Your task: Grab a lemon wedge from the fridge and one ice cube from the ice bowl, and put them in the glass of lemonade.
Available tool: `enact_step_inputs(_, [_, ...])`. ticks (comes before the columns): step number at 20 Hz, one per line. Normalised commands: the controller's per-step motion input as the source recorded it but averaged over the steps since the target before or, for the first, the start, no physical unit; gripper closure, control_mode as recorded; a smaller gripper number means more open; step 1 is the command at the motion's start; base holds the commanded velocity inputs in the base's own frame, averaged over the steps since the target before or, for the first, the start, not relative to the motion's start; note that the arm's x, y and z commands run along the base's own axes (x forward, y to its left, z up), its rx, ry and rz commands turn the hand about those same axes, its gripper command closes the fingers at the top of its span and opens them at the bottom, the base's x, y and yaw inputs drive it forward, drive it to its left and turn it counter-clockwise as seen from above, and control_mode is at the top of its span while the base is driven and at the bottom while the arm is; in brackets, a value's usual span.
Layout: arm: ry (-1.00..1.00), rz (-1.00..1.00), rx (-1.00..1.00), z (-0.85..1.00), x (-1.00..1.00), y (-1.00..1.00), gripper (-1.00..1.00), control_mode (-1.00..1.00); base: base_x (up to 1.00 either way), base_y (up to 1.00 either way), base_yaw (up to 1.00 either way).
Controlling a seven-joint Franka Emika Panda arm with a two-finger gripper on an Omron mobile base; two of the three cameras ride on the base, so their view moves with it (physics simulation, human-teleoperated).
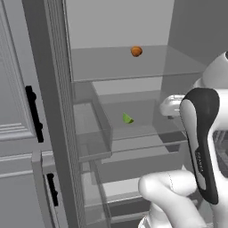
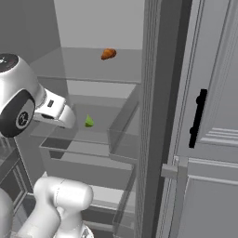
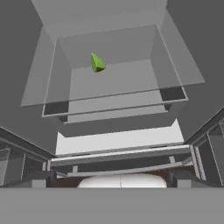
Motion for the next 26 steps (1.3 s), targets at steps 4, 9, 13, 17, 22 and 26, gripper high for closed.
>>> enact_step_inputs(4, [0.00,0.06,-0.09,-0.58,0.07,0.01,-1.00,-1.00,0.00,0.00,0.00])
enact_step_inputs(9, [0.00,0.01,-0.06,-0.20,0.48,0.02,-1.00,-1.00,0.00,0.00,0.00])
enact_step_inputs(13, [0.00,-0.07,-0.03,-0.09,0.43,0.14,-1.00,-1.00,0.00,0.00,0.00])
enact_step_inputs(17, [0.00,-0.02,0.00,-0.34,0.49,0.55,-1.00,-1.00,0.00,0.00,0.00])
enact_step_inputs(22, [0.00,0.09,0.00,-0.57,0.70,0.07,-1.00,-1.00,0.00,0.00,0.00])
enact_step_inputs(26, [0.00,0.03,0.00,-0.30,0.57,-0.19,-1.00,-1.00,0.00,0.00,0.00])
